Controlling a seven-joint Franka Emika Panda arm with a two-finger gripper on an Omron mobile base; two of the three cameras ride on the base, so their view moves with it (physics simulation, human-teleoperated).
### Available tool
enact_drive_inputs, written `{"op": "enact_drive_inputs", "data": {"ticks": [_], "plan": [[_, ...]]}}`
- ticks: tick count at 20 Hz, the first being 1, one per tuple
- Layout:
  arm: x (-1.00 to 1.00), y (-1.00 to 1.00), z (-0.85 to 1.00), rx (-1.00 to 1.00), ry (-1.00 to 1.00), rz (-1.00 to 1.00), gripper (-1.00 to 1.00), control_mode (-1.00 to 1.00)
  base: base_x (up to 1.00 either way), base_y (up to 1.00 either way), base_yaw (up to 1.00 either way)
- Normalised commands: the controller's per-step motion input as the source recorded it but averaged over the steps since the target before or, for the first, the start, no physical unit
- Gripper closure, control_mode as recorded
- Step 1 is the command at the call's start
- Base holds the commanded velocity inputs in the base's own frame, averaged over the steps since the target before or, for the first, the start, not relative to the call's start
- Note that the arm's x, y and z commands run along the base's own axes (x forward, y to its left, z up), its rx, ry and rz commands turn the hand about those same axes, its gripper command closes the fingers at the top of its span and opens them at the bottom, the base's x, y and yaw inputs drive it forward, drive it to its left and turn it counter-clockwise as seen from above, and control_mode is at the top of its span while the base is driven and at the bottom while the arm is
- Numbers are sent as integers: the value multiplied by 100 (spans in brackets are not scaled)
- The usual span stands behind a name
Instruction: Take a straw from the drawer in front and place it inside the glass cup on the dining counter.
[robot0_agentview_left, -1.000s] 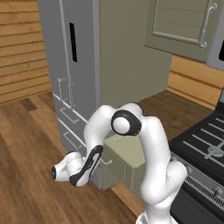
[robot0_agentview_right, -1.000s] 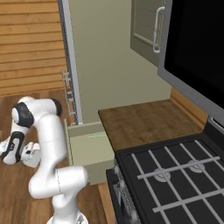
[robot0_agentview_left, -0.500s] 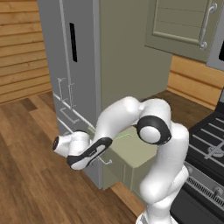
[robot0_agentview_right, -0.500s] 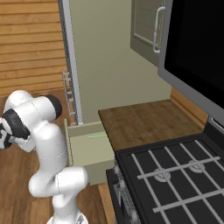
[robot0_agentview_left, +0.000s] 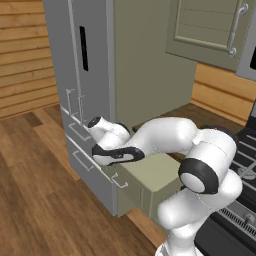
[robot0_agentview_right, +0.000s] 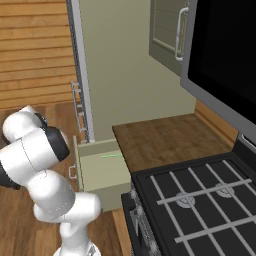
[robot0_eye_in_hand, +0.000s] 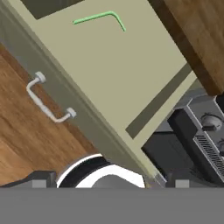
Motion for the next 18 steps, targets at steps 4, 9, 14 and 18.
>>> {"op": "enact_drive_inputs", "data": {"ticks": [4, 9, 14, 18], "plan": [[60, -63, 26, 27, 5, -16, -100, -100, 0, 0, 0], [68, -46, 3, 18, 10, -6, -100, -100, 0, 0, 0], [41, -16, -6, 3, 6, 0, -100, -100, 0, 0, 0], [10, -2, -40, 0, 7, 0, -100, -100, 0, 0, 0]]}}
